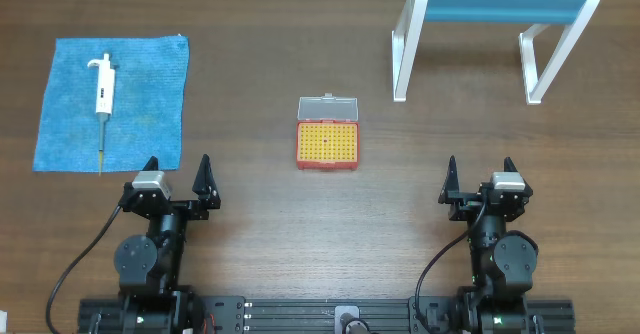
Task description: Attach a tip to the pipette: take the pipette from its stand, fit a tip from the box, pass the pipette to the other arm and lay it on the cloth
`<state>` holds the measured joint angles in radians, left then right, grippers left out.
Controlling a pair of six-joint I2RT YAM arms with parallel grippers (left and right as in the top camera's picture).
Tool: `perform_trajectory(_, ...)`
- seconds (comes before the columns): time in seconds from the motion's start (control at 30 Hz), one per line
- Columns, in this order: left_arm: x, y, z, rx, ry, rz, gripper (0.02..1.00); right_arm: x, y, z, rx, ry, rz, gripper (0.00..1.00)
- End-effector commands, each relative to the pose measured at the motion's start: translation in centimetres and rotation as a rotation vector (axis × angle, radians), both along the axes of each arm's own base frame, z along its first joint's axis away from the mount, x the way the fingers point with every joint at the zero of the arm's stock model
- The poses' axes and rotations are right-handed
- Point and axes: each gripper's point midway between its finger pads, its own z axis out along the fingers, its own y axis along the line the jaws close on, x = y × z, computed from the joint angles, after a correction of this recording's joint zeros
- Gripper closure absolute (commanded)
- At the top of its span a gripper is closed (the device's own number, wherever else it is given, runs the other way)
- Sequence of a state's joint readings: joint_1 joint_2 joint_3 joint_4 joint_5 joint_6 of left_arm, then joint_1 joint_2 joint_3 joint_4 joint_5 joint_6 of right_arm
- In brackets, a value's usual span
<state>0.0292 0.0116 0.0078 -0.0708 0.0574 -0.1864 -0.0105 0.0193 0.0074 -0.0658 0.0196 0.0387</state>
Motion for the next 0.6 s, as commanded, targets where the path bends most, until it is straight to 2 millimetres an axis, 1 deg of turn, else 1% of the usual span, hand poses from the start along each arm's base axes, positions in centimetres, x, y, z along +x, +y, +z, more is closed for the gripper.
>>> perform_trajectory(0.03, -0.05, -0.40, -0.03, 0.010, -0.002, -0.023, 0.086, -0.07, -0.21, 0.00, -0.017, -0.004, -0.004, 0.095)
perform_trajectory(0.6, -0.05, -0.40, -0.03, 0.010, -0.002, -0.023, 0.088, -0.07, -0.21, 0.05, -0.017, -0.006, -0.004, 0.093)
